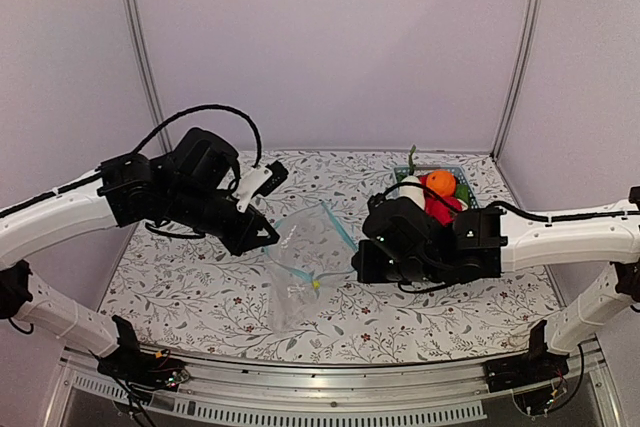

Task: Place the food in the zip-top bag and seal the zipper
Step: Adjust the zipper food storage bag at the center of the board, then pick up the fake vegetable from the bin, then place the fake vegetable in the zipper food storage bag.

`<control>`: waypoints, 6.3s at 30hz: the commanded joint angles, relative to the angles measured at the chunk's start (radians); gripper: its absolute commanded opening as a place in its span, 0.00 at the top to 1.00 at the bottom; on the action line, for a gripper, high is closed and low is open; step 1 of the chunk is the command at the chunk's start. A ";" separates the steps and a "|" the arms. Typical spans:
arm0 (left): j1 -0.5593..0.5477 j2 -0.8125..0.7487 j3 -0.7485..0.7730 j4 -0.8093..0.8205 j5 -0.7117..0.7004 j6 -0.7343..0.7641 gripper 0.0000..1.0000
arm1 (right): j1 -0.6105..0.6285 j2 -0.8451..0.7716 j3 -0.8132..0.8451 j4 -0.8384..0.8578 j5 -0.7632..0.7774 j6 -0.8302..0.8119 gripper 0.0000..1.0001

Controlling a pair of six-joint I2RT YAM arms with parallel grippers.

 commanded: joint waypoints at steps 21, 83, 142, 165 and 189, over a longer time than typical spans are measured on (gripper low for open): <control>0.172 0.089 -0.102 0.221 0.186 0.094 1.00 | -0.228 -0.328 0.054 -0.466 0.041 -0.277 0.03; 0.181 0.026 -0.128 0.232 0.183 0.091 1.00 | -0.790 -0.080 0.068 -0.282 -0.169 -0.594 0.34; 0.179 -0.023 -0.167 0.302 0.347 0.108 1.00 | -0.031 0.230 0.481 -0.275 -0.160 -0.450 0.32; 0.181 -0.033 -0.167 0.297 0.318 0.107 1.00 | -0.022 0.170 0.505 -0.295 -0.187 -0.469 0.18; 0.196 -0.049 -0.180 0.250 0.279 0.101 1.00 | -0.318 -0.203 0.290 -0.550 -0.045 -0.467 0.07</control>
